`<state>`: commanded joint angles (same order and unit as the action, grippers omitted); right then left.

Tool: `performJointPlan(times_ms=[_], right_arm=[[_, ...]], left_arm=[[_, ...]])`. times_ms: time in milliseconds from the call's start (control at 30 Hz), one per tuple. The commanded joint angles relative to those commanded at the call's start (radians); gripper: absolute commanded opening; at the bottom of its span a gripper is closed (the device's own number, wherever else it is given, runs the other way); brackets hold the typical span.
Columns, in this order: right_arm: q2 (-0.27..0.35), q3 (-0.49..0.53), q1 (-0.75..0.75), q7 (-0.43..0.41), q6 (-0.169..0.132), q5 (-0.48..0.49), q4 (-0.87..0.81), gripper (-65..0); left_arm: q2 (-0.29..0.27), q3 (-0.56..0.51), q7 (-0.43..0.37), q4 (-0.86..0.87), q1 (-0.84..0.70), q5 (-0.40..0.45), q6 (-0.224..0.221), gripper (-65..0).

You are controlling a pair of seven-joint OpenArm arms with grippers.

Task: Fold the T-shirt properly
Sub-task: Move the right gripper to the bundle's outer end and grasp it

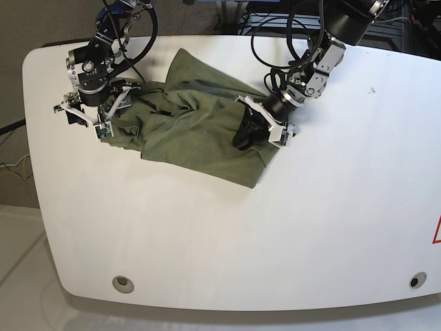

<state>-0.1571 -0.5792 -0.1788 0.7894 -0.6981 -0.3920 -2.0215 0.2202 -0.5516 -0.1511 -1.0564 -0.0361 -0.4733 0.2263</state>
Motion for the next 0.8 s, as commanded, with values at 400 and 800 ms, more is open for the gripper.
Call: performJointPlan(times_ms=[400, 800], right_arm=[[0.0, -0.229, 0.074, 0.213, 0.0, 0.344, 0.054, -24.4], [0.029, -0.249, 0.121, 0.387, 0.0, 0.661, 0.16, -24.4]], left_arm=[[0.0, -0.003, 0.0, -0.002, -0.002, -0.002, 0.0, -57.7], [0.0, 0.0, 0.0, -0.002, -0.008, -0.002, 0.0, -57.7]])
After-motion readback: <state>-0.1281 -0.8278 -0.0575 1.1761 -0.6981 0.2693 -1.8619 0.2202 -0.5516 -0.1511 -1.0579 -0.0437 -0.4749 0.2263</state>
